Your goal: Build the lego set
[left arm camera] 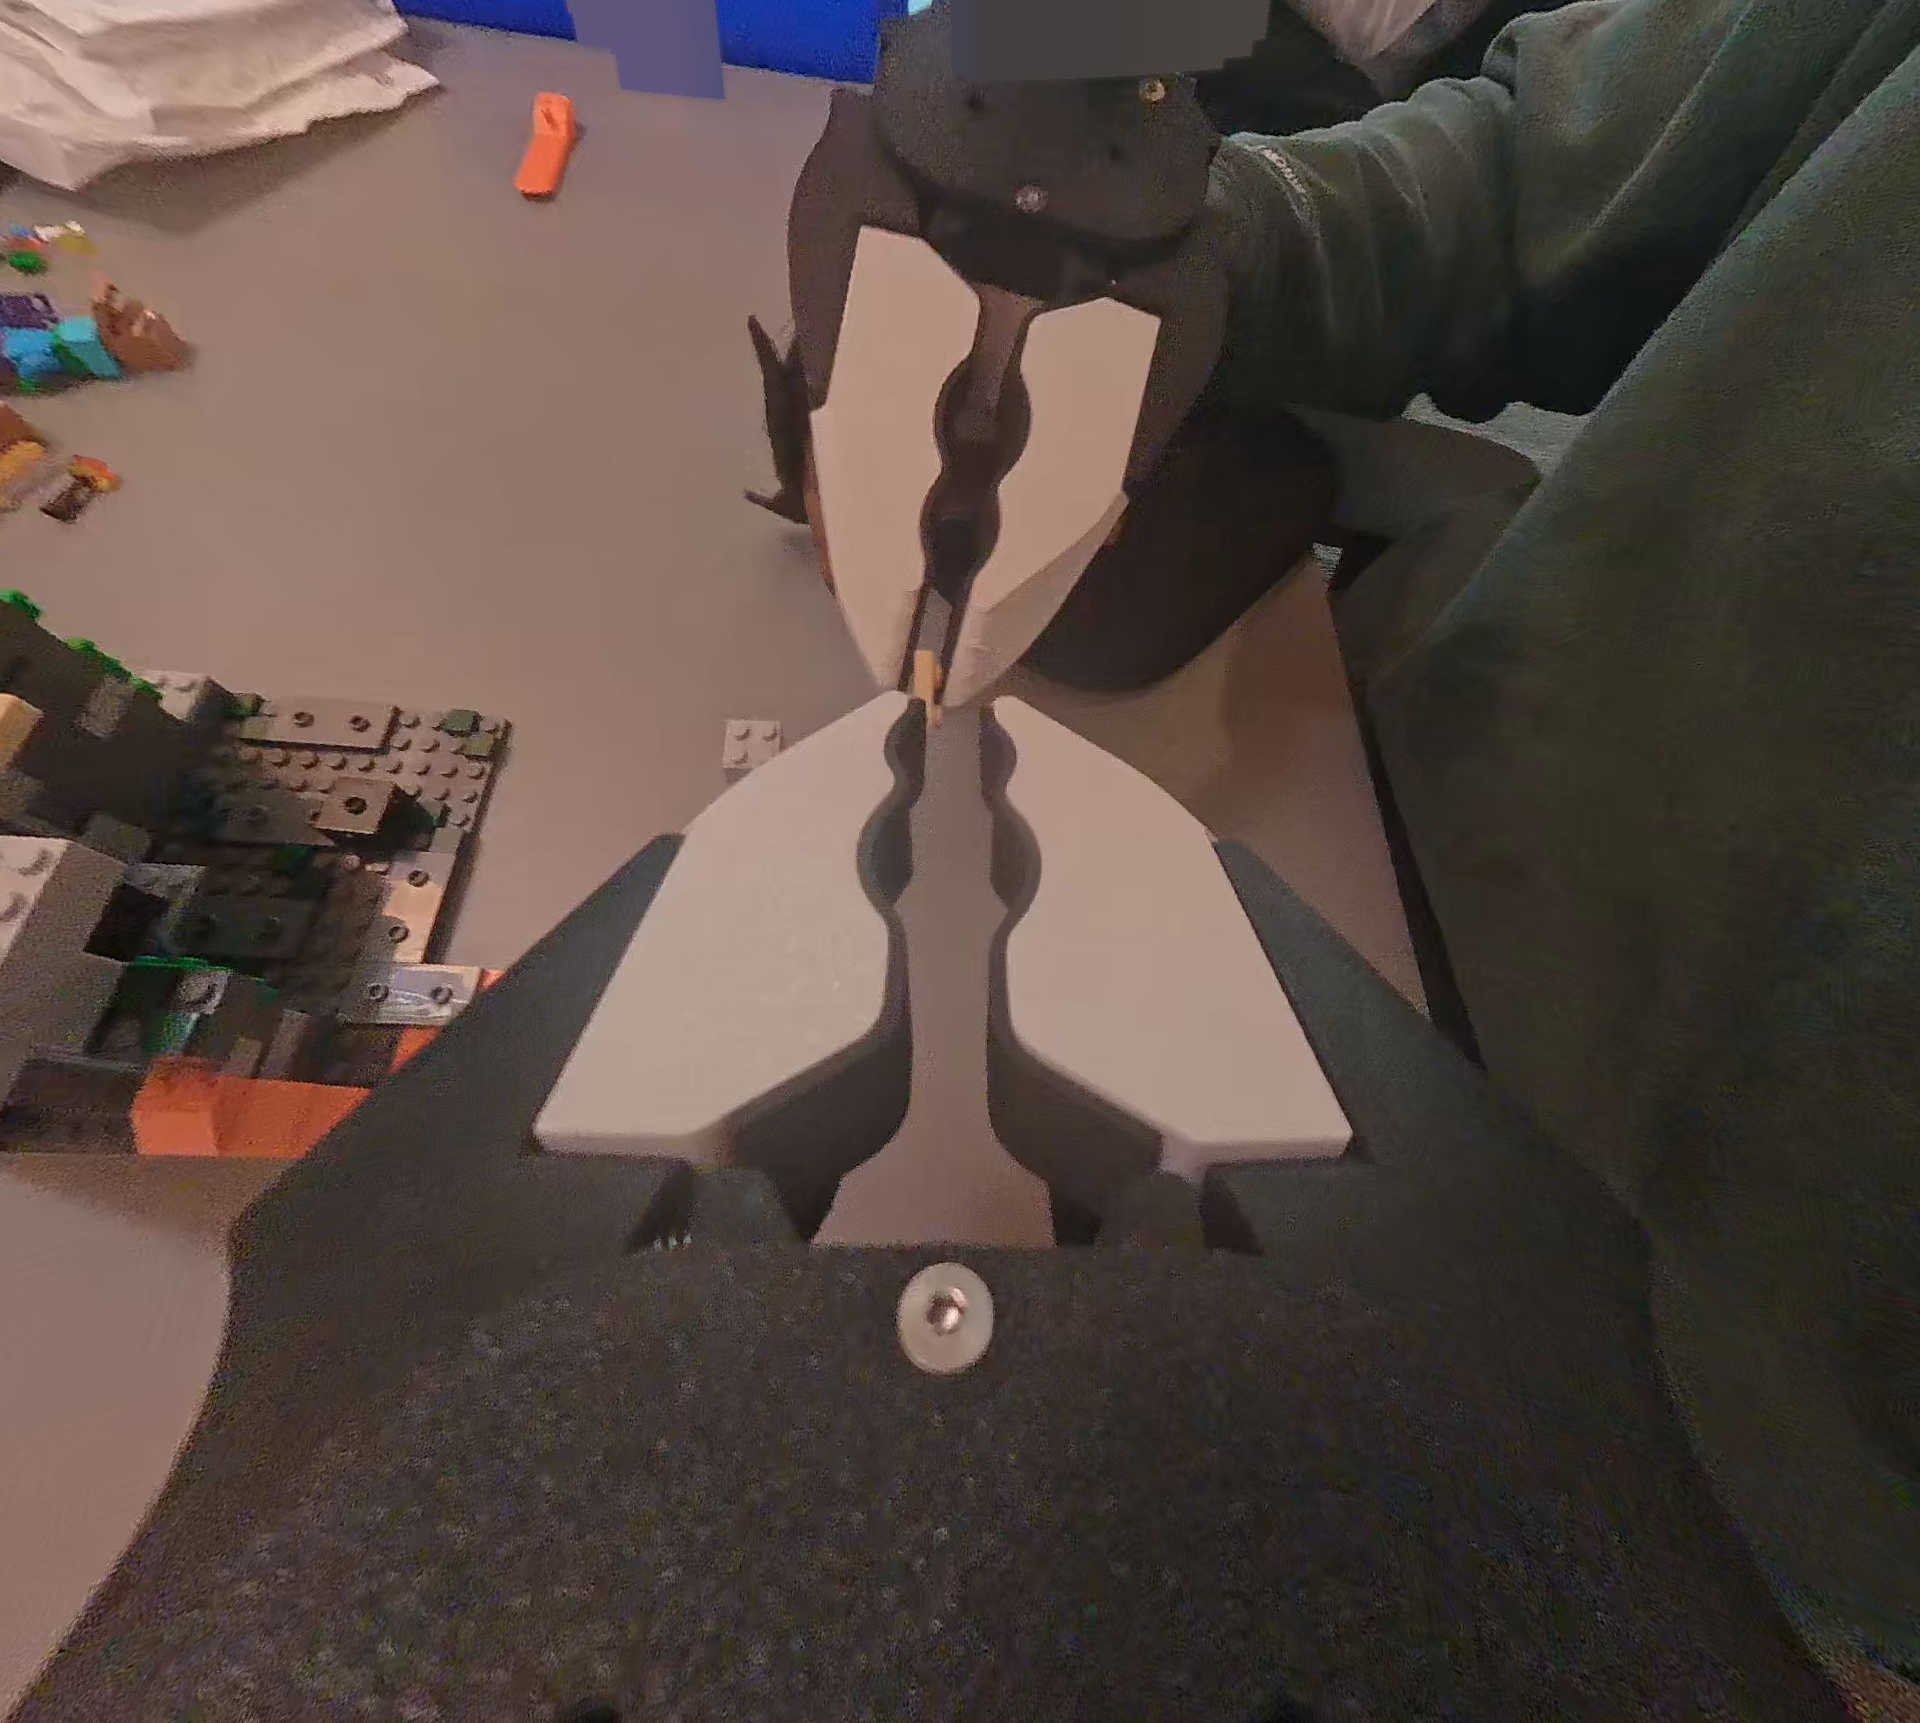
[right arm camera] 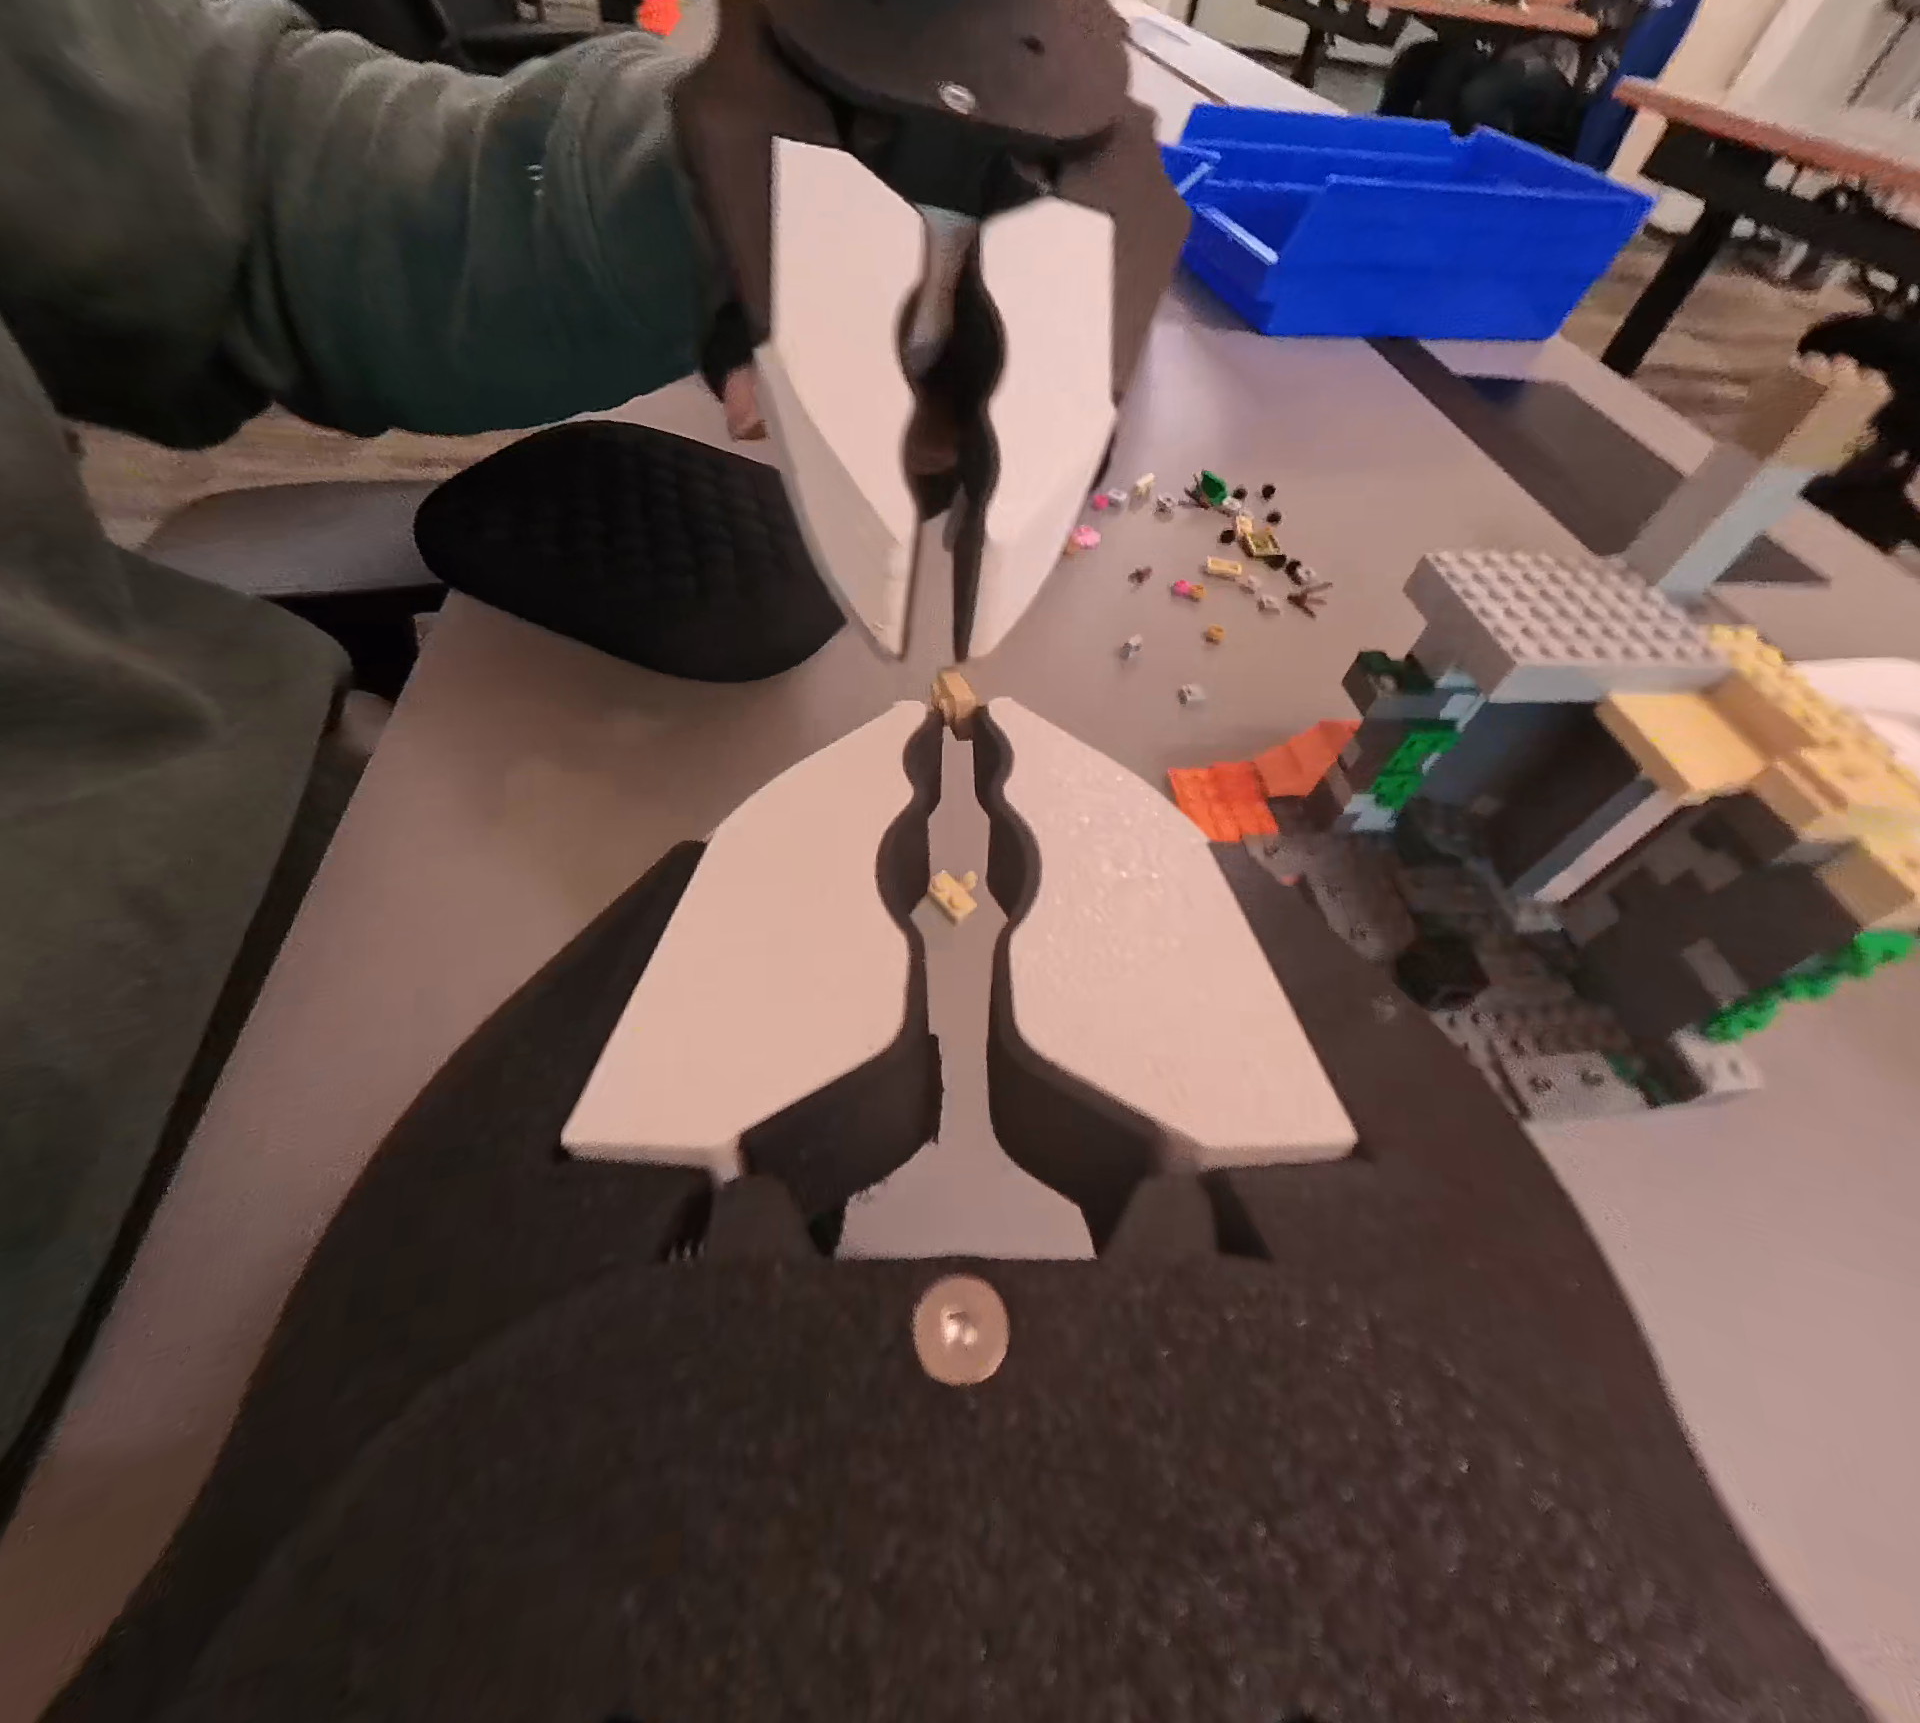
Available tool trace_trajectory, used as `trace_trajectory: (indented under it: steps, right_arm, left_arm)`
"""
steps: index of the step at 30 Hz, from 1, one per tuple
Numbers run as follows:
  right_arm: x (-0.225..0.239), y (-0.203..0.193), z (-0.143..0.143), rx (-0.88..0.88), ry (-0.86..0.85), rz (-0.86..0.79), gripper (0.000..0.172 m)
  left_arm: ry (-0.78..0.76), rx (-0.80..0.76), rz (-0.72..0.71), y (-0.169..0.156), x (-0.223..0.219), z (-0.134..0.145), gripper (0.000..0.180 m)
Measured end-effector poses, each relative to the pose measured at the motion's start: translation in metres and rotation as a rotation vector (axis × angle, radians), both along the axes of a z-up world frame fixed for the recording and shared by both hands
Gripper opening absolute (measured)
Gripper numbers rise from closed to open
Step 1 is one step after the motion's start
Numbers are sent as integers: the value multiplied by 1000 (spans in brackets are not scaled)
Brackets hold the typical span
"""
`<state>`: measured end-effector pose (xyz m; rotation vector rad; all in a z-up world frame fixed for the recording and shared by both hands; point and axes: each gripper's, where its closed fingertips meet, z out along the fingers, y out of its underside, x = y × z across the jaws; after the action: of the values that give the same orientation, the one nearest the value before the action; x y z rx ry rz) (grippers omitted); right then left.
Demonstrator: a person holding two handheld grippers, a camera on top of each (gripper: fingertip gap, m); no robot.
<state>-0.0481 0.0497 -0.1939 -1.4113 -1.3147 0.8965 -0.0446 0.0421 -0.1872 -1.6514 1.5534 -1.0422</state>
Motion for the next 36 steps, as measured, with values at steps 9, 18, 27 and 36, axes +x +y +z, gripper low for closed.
trace_trajectory:
  steps: [9,18,27,36]
  right_arm:
    - [5,9,0,-417,104,-139,5]
    - [-3,12,13,-824,300,-141,5]
    - [-8,9,15,-987,374,-97,5]
    - [-10,0,12,-1052,366,-39,4]
  left_arm:
    - [-57,322,133,6,-4,2,16]
    - [-120,474,217,8,-6,5,18]
    - [-131,513,220,6,-6,7,18]
    - [-109,574,223,8,-6,6,17]
